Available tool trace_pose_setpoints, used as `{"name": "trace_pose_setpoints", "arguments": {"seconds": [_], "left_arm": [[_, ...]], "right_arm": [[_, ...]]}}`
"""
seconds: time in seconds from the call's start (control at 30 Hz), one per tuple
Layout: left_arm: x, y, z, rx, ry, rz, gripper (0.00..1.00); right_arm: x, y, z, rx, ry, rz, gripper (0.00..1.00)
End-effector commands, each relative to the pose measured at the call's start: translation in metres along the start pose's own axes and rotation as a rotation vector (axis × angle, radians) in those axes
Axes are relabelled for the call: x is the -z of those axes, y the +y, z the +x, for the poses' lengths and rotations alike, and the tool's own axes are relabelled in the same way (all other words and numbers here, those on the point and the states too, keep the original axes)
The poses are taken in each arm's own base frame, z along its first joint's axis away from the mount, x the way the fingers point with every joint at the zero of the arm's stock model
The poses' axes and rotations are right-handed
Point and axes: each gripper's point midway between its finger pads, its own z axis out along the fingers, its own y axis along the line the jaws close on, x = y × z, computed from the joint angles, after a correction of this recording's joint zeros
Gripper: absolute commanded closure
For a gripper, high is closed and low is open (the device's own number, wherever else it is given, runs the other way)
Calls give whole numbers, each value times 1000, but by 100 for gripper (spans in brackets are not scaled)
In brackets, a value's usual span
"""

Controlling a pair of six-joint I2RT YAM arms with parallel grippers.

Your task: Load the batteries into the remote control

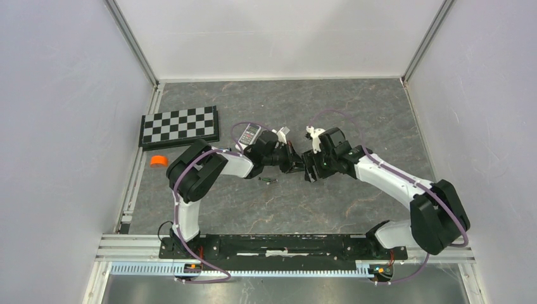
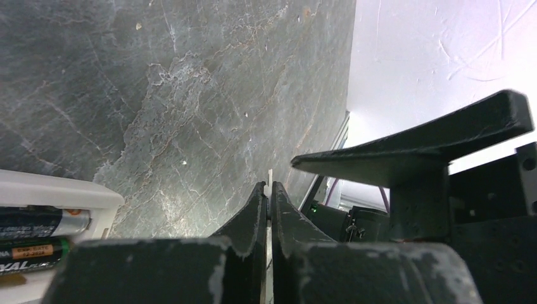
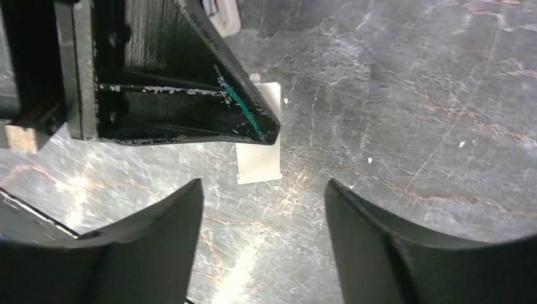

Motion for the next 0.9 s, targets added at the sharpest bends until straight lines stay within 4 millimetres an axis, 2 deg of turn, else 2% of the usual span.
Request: {"name": "trace_pose_setpoints", "arguments": {"seconds": [0.0,0.13,0.23,0.33,0.5,0.6,0.73,0.8,0.87], "left_arm": [[15,-30,-18,-53,-56,76,98],[37,-55,-36,-8,-121,154,98],[57,-83,-54,37,-197,242,98],[72,-102,-69,85,-266,290,98],[88,-127,-82,171,-330,378,98],[96,-133,-85,209,-359,412,98],[103,-141,-88,223,-376,438,98],[105,-145,-89,225,-380,457,98],[107,-148,-90,225,-382,471,98]], "right_arm": [[24,0,-35,-75,-175,-21,21],[44,13,-57,-234,-309,-139,16],[60,29,-74,-417,-423,-249,16],[83,41,-95,-576,-570,-380,18],[103,37,-113,-763,-738,-455,33],[125,39,-132,-770,-831,-505,30],[129,43,-138,-822,-835,-557,19],[125,45,-137,-850,-814,-579,19],[119,44,-136,-881,-794,-586,24]]}}
